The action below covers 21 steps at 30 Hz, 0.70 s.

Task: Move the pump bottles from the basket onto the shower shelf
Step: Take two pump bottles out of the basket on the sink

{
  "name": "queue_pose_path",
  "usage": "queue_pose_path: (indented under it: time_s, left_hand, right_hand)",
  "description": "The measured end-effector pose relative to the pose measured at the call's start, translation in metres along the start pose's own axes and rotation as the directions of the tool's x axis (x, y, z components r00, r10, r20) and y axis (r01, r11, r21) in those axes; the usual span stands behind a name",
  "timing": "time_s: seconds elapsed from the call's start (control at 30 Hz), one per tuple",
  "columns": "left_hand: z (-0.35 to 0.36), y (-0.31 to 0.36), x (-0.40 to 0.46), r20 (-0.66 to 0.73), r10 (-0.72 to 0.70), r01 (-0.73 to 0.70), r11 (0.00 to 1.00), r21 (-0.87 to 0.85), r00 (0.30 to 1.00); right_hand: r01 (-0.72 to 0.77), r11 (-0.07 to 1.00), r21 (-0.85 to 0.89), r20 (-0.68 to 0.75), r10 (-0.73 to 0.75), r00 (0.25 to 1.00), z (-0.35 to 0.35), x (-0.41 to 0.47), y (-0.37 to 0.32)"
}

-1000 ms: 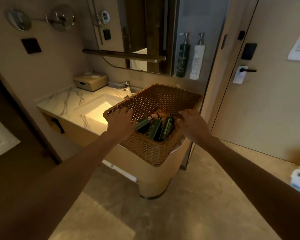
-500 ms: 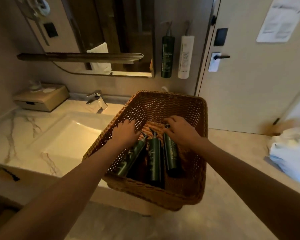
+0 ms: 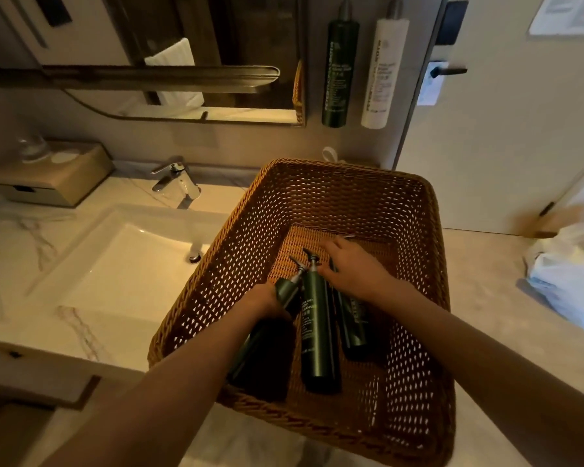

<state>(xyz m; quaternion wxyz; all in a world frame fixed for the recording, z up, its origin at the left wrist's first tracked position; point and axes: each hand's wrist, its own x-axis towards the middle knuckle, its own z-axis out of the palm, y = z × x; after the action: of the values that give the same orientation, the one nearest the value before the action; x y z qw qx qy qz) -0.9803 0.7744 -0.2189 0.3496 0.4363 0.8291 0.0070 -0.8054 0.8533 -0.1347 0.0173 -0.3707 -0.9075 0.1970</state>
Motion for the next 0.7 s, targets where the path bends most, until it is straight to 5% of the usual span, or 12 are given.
queue_pose_path:
  time_s: [0.23,0.43,0.6,0.7]
  left_hand:
    - [-0.020,0.005,-0.008,-0.236,0.078,-0.109,0.986,-0.122,0.969]
    - [-0.047,0.007,-0.053,-0.495,0.247,-0.398,0.889,-0.225,0.833]
    - [-0.057,0.001,-0.081,-0.617,0.257,-0.518,0.804,-0.290,0.744]
    - [-0.059,-0.003,-0.089,-0.635,0.243,-0.550,0.761,-0.344,0.733]
  right_hand:
    - [-0.049,0.995,0.082,-0.004,0.050,0.999,0.002,0.010,0.007]
    - [-0.157,0.972,0.174,0.096,0.142,0.985,0.019,0.017,-0.002]
    - [-0.292,0.949,0.115,0.264,0.254,0.930,0.054,0.028,-0.021]
    - [-0.492,0.859,0.138,0.255,0.450,0.856,0.077,0.028,-0.024]
